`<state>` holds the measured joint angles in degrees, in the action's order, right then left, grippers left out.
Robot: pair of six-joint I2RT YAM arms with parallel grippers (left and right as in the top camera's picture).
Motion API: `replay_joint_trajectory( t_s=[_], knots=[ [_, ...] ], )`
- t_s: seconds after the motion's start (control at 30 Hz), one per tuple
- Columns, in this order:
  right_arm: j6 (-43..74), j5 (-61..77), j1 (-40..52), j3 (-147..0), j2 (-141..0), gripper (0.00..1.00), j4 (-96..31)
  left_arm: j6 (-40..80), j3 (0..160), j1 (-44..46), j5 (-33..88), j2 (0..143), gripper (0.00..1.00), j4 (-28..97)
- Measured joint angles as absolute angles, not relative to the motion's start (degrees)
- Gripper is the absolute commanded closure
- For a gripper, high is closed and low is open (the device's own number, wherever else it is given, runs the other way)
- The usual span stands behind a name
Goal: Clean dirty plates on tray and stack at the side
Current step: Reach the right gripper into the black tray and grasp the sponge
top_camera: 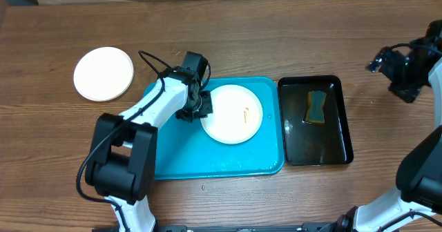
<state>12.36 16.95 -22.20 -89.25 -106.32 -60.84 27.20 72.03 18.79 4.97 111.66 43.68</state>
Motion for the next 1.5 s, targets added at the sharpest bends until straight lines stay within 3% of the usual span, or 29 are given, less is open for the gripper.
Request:
replay_joint_trajectory(
  t_s=[0.23,0.63,0.97,1.13,1.37,1.5],
  knots=[
    [6.7,24.6,-17.6,-89.3,-106.3,0.02,-64.4,27.2,72.4,18.8,7.4,111.7,0.96,43.3],
    [11.0,7.0,0.9,-89.1,-106.3,0.10,-75.1,28.4,72.4,18.8,7.9,111.8,0.89,43.3],
    [14.8,0.1,4.6,-77.9,-106.3,0.14,-65.4,28.5,72.4,18.8,8.2,112.2,0.87,43.3],
    [15.2,-0.2,4.6,-71.2,-106.3,0.35,-57.5,28.6,72.4,18.8,8.2,112.2,0.86,43.3],
    [15.4,0.2,4.6,-65.6,-106.3,0.40,-50.2,28.6,72.4,18.8,8.2,112.2,0.85,43.4],
    [15.3,0.5,4.6,-64.6,-106.3,0.89,-50.4,28.6,72.4,18.8,8.2,112.2,0.85,43.4]
  ],
)
